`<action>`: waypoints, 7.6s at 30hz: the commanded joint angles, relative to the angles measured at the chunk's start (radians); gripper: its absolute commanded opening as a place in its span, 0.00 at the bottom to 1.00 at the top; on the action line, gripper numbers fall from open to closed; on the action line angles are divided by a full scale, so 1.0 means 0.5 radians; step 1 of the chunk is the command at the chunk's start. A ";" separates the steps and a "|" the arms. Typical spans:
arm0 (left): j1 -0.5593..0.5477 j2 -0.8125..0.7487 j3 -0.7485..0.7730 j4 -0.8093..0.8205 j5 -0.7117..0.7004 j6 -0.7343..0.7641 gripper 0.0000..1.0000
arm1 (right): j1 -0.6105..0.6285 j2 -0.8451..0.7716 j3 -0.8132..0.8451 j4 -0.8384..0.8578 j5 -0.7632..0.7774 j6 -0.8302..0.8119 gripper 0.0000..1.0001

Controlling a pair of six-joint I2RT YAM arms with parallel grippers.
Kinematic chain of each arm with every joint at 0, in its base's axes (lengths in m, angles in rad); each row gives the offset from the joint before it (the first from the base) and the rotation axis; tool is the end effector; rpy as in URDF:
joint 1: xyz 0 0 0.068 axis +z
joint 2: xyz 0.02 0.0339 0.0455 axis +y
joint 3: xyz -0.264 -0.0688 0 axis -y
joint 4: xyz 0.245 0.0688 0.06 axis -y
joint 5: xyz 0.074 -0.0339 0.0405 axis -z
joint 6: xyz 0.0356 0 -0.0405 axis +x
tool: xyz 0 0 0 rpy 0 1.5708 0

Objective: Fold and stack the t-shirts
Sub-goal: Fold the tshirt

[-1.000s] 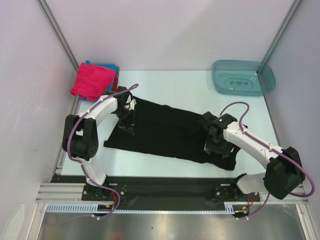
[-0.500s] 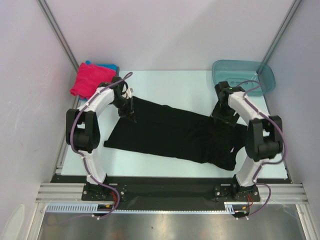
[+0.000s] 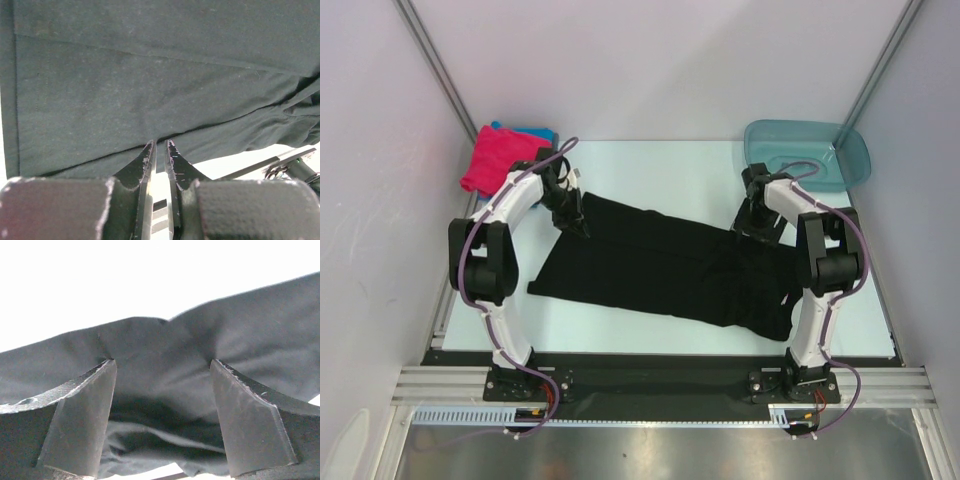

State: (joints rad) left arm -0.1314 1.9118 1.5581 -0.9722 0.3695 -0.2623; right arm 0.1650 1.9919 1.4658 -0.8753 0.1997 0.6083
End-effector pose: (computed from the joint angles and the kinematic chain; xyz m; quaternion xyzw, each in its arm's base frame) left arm 0.3799 -0.0632 0.2297 -0.0414 0.9750 -0.2023 0.0821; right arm 0.3842 0.0568 0.1760 0.2262 0.9653 -0.0603 0.1154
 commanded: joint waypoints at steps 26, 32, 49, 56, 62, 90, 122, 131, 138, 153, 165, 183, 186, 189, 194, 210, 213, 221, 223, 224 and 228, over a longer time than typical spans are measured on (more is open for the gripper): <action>0.039 -0.102 0.025 -0.004 -0.107 -0.055 0.18 | 0.087 0.320 -0.054 0.275 -0.258 -0.100 0.00; 0.039 -0.127 0.013 -0.016 -0.150 -0.061 0.18 | 0.069 0.593 0.423 0.159 -0.274 -0.167 0.00; 0.042 -0.182 -0.064 -0.016 -0.187 -0.095 0.18 | 0.035 1.008 1.375 0.048 -0.473 -0.422 0.00; 0.042 -0.173 -0.064 -0.019 -0.174 -0.089 0.18 | 0.035 1.204 1.814 -0.056 -0.589 -0.517 0.00; 0.042 -0.173 -0.067 -0.031 -0.190 -0.080 0.18 | 0.008 1.207 1.861 -0.044 -0.476 -0.471 0.00; -0.078 0.131 -0.144 1.051 -0.613 -0.077 0.94 | 0.238 -0.314 0.955 0.195 -0.592 -0.689 0.51; -0.424 0.647 0.170 0.726 -1.070 -0.117 0.00 | 0.167 -0.584 0.756 0.195 -0.811 -0.597 0.54; -0.394 0.637 0.225 0.598 -1.049 -0.297 0.00 | 0.143 -0.618 0.677 -0.090 -0.648 -0.643 0.54; -0.366 0.573 0.295 0.493 -1.199 -0.356 0.00 | 0.118 -0.624 0.633 -0.106 -0.691 -0.667 0.54; -0.152 0.521 0.280 0.389 -1.337 -0.402 0.00 | 0.100 -0.575 0.609 -0.252 -0.765 -0.732 0.54; -0.072 0.567 0.381 0.337 -1.343 -0.334 0.57 | 0.096 -0.361 0.639 -0.553 -0.602 -0.692 0.54; -0.219 0.168 0.452 0.493 -0.221 -0.187 1.00 | 0.185 -0.351 0.262 -0.599 -0.057 -0.235 0.53; -0.088 0.091 0.305 0.563 -0.089 -0.349 1.00 | 0.204 -0.397 0.164 -0.538 0.054 -0.195 0.51; -0.004 0.073 0.225 0.567 -0.024 -0.362 1.00 | 0.204 -0.437 0.106 -0.443 0.082 -0.179 0.52; 0.048 0.064 0.191 0.594 0.031 -0.356 1.00 | 0.241 -0.330 0.063 -0.394 0.168 -0.170 0.51; -0.360 -0.108 -0.143 0.505 0.405 0.052 1.00 | 0.265 -0.391 0.063 -0.449 0.325 0.075 0.42; -0.366 -0.099 -0.140 0.576 0.580 0.064 1.00 | 0.235 -0.434 0.051 -0.366 0.245 0.130 0.42; -0.375 0.309 -0.002 0.291 0.731 0.135 1.00 | 0.247 -0.238 0.038 -0.455 0.352 0.176 0.44; -0.375 0.376 0.019 0.230 0.691 0.135 1.00 | 0.250 -0.223 0.041 -0.495 0.426 0.213 0.44; -0.378 0.380 0.028 0.211 0.673 0.132 1.00 | 0.238 -0.219 0.032 -0.526 0.481 0.240 0.44; -0.400 0.401 0.019 0.235 0.568 0.126 1.00 | 0.225 -0.336 -0.176 -0.220 0.426 0.165 0.46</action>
State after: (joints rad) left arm -0.3210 2.1296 1.5360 -0.8333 0.6861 -0.2344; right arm 0.2836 1.8736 1.4361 -1.0657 0.3813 0.6884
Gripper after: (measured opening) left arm 0.996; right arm 0.451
